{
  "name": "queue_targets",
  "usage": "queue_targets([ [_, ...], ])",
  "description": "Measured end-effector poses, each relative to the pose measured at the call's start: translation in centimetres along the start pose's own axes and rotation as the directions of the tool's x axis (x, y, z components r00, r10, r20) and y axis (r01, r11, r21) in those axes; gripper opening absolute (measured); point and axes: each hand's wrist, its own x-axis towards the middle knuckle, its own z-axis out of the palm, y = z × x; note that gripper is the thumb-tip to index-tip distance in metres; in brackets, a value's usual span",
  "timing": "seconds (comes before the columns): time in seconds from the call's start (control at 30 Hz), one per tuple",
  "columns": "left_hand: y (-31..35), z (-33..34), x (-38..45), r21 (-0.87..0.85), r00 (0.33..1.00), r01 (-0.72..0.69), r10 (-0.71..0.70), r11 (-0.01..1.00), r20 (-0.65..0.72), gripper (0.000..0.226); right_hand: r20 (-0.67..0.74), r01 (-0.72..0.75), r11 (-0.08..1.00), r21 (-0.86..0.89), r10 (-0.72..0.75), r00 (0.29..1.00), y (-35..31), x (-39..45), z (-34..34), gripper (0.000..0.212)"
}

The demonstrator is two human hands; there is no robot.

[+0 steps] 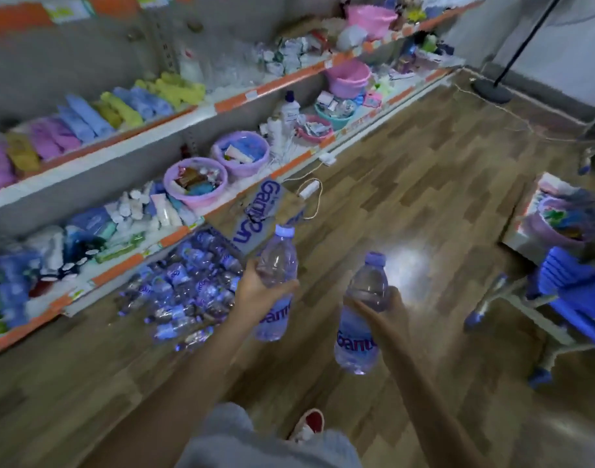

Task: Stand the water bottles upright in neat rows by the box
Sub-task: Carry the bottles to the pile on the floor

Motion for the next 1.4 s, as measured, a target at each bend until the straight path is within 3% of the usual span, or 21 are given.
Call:
queue_targets([
  [0.17, -1.4, -0.5, -0.6, -0.008, 0.979, 0.083, -0.083, 0.997, -0.188, 0.06, 0.233, -0.017, 1.0, 0.017, 0.012, 0.972, -1.9, 4.5, 2.0, 0.036],
  [0.3, -2.3, -1.4, -0.1, -0.045, 0.936, 0.175, -0.18, 0.984, -0.303, 0.064, 0.364, -0.101, 0.995, -0.005, 0.095, 0.926, -2.0, 6.3, 4.5, 0.088],
  [0.37, -2.6, -1.9, 1.0, -0.064, 0.919, 0.188, -0.198, 0.98, -0.34, 0.06, 0.405, -0.063, 0.997, -0.045, 0.075, 0.911, -2.5, 7.0, 6.0, 0.078],
  [0.47, -2.0, -2.5, 3.0, -0.087, 0.914, 0.178, -0.198, 0.98, -0.353, 0.066, 0.407, -0.041, 0.994, -0.097, 0.077, 0.91, -3.7, 8.2, 7.4, 0.078],
  [0.63, -0.5, -2.2, 7.8, -0.18, 0.92, 0.123, -0.18, 0.976, -0.347, 0.051, 0.371, 0.02, 0.986, -0.165, 0.044, 0.928, -6.4, 10.7, 7.9, 0.061],
  [0.77, 0.5, -3.1, 10.5, -0.202, 0.944, 0.087, -0.146, 0.976, -0.296, 0.06, 0.393, 0.093, 0.958, -0.273, 0.022, 0.919, -8.5, 13.2, 9.9, 0.075],
  [0.87, -0.3, -5.1, 11.4, -0.264, 0.925, 0.086, -0.175, 0.961, -0.338, 0.064, 0.433, 0.113, 0.949, -0.294, 0.027, 0.901, -9.4, 13.9, 12.8, 0.081],
  [0.93, -0.8, -6.8, 11.6, -0.331, 0.886, 0.096, -0.232, 0.939, -0.402, 0.054, 0.503, 0.138, 0.943, -0.303, 0.035, 0.863, -9.8, 14.6, 14.9, 0.078],
  [1.03, -2.1, -8.8, 11.5, -0.448, 0.812, 0.074, -0.315, 0.891, -0.492, 0.048, 0.634, 0.185, 0.923, -0.336, 0.076, 0.77, -10.3, 15.3, 18.8, 0.09],
  [1.2, -3.3, -11.1, 10.2, -0.602, 0.693, 0.034, -0.453, 0.798, -0.561, 0.087, 0.796, 0.335, 0.876, -0.347, 0.085, 0.6, -11.1, 16.3, 24.8, 0.078],
  [1.3, -6.5, -11.6, 9.8, -0.644, 0.557, 0.028, -0.547, 0.764, -0.625, 0.116, 0.857, 0.367, 0.859, -0.357, 0.146, 0.493, -10.9, 17.3, 28.0, 0.071],
  [1.33, -6.9, -11.9, 9.1, -0.663, 0.522, 0.033, -0.579, 0.748, -0.627, 0.11, 0.862, 0.369, 0.853, -0.37, 0.167, 0.479, -10.9, 17.5, 28.7, 0.072],
  [1.4, -5.5, -12.5, 7.8, -0.694, 0.43, 0.007, -0.628, 0.72, -0.648, 0.076, 0.869, 0.424, 0.812, -0.4, 0.19, 0.456, -10.7, 18.4, 30.4, 0.082],
])
